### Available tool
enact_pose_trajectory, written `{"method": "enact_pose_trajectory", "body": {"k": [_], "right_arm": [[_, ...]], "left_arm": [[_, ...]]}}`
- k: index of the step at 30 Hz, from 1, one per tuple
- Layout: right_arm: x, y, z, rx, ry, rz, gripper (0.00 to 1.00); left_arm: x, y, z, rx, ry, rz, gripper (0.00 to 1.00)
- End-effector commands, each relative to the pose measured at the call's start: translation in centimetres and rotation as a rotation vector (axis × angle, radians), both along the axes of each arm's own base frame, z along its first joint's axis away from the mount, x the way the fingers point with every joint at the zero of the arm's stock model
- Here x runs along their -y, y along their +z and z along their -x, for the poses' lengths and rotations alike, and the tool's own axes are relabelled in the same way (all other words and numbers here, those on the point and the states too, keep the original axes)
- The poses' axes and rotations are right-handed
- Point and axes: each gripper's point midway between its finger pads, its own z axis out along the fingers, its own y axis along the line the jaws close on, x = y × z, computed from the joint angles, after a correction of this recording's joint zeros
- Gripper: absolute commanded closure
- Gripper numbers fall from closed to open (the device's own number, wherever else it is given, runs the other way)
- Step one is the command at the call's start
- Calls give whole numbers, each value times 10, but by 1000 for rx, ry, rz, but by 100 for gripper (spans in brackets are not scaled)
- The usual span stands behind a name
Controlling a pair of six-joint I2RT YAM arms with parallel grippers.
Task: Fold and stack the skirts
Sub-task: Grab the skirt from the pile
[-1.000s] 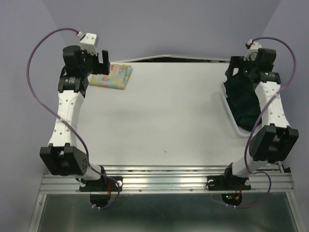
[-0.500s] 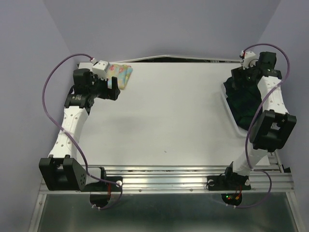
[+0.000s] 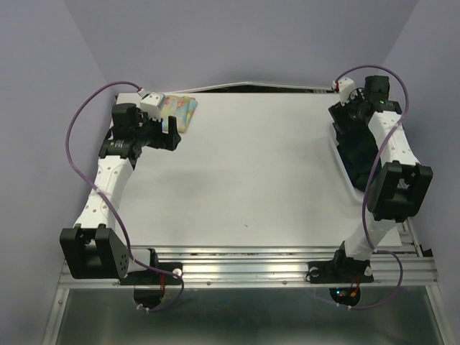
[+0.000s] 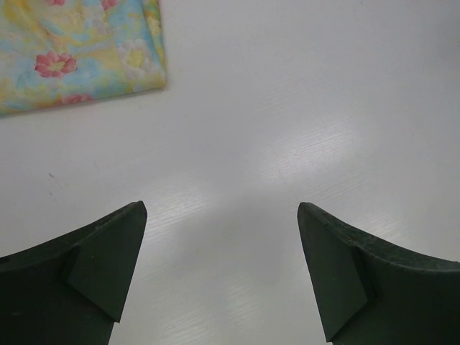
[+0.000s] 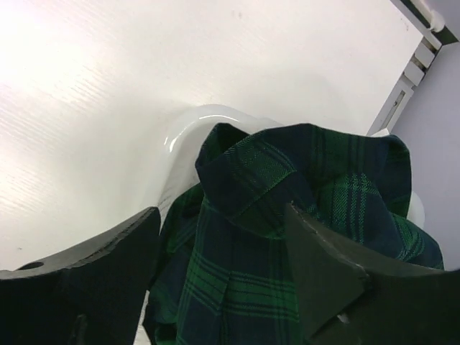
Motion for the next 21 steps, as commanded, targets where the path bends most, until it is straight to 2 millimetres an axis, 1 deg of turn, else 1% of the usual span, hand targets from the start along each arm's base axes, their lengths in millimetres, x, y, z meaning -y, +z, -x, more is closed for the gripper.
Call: {"method": "enact_pose_trajectory", "body": {"k": [1,3,4,7,9,10,11,13,14,15,17,18,19,20,21], "right_arm": [[14,0,-11,12,-28,40,30],[15,-5,-13,1,-30,41,32],[10,-7,-13,-8,-18,37,32],[9,-21,-11,-49,-15,25,33],[7,-25,-16,-40,-20,32,42],[8,-24,-18,-32,-32,33,47],[9,-22,-19,-21,-42,33,55],[11,-8,-23,8,-68,24,63],[12,-1,-23,17,-85,21,72],[13,18,-25,60,-95,24,79],[16,45,-24,119,-122,30,99],[19,61,-24,155,-147,32,99],[19,97,-21,231,-158,33,99],[24,117,-18,276,-178,28,99],[22,139,-15,323,-194,5,99]], "left_arm": [[5,14,-7,53,-25,14,1],[6,15,-8,52,-27,17,1],[6,16,-9,52,-26,18,1],[5,18,-11,58,-23,11,1],[3,17,-12,59,-18,7,1],[3,15,-12,55,-16,8,1],[3,14,-11,52,-14,7,1],[3,14,-10,57,-13,11,1],[3,12,-9,55,-10,14,1],[4,12,-9,54,-11,16,1],[4,10,-7,50,-11,23,1],[4,11,-8,53,-9,26,1],[5,10,-8,51,-11,27,1],[5,11,-8,53,-10,30,1],[6,12,-8,56,-12,33,1]]}}
